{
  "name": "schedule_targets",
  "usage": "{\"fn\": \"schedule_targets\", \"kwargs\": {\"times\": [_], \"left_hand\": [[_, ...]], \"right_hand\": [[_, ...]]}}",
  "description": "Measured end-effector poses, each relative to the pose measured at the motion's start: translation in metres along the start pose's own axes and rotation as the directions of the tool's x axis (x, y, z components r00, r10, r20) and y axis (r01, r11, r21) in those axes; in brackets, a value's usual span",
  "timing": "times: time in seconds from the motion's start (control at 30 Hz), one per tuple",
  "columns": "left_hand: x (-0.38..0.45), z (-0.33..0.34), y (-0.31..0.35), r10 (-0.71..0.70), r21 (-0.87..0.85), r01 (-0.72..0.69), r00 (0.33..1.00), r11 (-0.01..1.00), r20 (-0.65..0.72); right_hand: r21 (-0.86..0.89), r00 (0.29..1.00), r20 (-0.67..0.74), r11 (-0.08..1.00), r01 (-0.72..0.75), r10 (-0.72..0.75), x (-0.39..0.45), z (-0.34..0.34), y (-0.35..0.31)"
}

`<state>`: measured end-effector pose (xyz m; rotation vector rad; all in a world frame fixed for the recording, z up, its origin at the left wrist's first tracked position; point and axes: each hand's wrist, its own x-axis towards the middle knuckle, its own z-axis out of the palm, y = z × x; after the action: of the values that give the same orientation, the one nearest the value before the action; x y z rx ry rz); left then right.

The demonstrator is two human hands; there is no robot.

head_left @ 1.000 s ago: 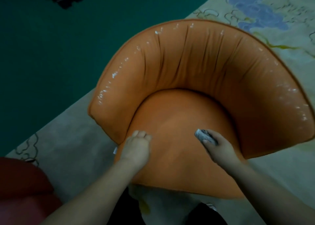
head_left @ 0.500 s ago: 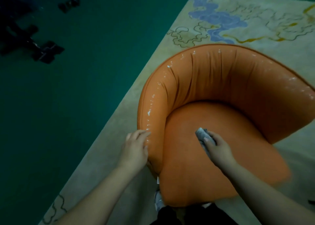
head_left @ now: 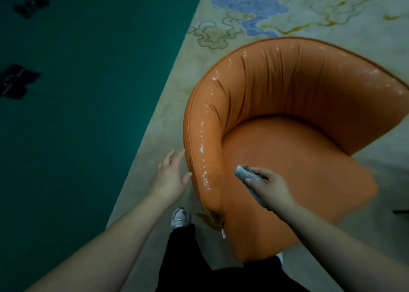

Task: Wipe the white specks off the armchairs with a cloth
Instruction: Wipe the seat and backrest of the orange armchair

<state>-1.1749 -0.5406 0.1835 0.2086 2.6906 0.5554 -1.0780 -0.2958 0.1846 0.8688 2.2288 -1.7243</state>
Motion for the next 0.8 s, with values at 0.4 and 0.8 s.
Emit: {"fn": "schedule_targets", "kwargs": {"times": [0.4,0.8], "left_hand": [[0.088,-0.013,-0.010,0.211,-0.035,-0.209,0.941,0.977,0.266],[0.091,0.000,-0.016,0.239,-0.057,-0.232,0.948,0.971,0.211]], "right_hand": [[0.173,0.885,-0.434,0.980,-0.102,0.169,-0.006,0.113,0.004],[0.019,0.851,-0.523,0.997,0.071,-0.050,-0.006,0.174,0.035]]}}
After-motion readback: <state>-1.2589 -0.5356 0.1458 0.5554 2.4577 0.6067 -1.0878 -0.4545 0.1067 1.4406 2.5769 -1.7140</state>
